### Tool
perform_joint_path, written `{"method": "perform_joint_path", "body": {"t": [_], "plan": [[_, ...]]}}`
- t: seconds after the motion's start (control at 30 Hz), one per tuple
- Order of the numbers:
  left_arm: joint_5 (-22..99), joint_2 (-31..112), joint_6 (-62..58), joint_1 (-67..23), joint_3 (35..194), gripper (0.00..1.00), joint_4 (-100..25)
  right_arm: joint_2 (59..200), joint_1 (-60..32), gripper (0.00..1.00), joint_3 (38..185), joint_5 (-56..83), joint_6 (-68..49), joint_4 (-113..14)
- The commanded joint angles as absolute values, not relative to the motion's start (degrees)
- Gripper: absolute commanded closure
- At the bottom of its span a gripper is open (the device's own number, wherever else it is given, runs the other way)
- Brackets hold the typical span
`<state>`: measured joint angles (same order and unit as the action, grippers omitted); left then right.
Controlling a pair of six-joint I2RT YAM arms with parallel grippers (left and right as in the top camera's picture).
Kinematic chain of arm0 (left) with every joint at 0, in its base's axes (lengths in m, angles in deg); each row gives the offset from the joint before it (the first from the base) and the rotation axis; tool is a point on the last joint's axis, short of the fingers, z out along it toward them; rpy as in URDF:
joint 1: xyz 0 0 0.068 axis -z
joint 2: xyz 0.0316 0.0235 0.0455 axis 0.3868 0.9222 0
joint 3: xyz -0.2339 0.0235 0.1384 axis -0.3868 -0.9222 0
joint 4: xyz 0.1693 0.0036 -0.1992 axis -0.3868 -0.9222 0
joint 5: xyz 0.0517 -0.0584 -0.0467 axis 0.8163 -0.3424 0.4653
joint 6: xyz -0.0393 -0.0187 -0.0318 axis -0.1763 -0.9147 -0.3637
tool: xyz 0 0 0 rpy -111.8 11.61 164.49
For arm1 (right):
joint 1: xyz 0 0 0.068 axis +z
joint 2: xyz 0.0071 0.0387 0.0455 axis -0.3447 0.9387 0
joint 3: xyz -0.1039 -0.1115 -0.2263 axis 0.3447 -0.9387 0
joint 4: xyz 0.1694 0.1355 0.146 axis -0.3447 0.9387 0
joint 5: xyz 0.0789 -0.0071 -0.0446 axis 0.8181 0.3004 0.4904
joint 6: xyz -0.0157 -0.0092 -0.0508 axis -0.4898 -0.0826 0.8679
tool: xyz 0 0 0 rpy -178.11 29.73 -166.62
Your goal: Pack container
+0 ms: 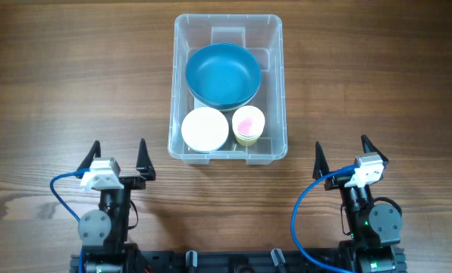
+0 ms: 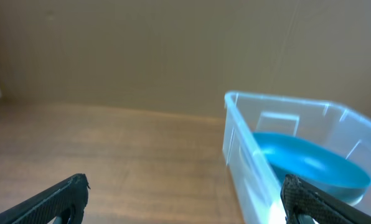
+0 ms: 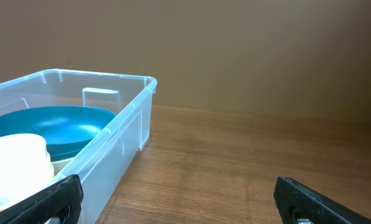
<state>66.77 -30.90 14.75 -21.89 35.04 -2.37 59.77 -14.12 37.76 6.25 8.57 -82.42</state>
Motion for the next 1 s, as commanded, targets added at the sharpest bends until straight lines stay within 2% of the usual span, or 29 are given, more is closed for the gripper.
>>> {"method": "perform_joint_path", "body": {"t": [0.0,0.33,0.97], "plan": [[66.5,-31.5,16.7,-21.5,34.6,0.0,-5.3,59.2,-14.2,0.0,37.7,5.2,8.5,-82.6],[65.2,-31.5,15.3,-18.7,34.6,0.0,-8.0,59.2,-14.2,0.0,37.7,5.2,8.5,-82.6],[65.2,-31.5,15.3,-19.2,34.6,0.0,-8.0,59.6,-14.2,0.0,37.7,5.2,8.5,-82.6]]}}
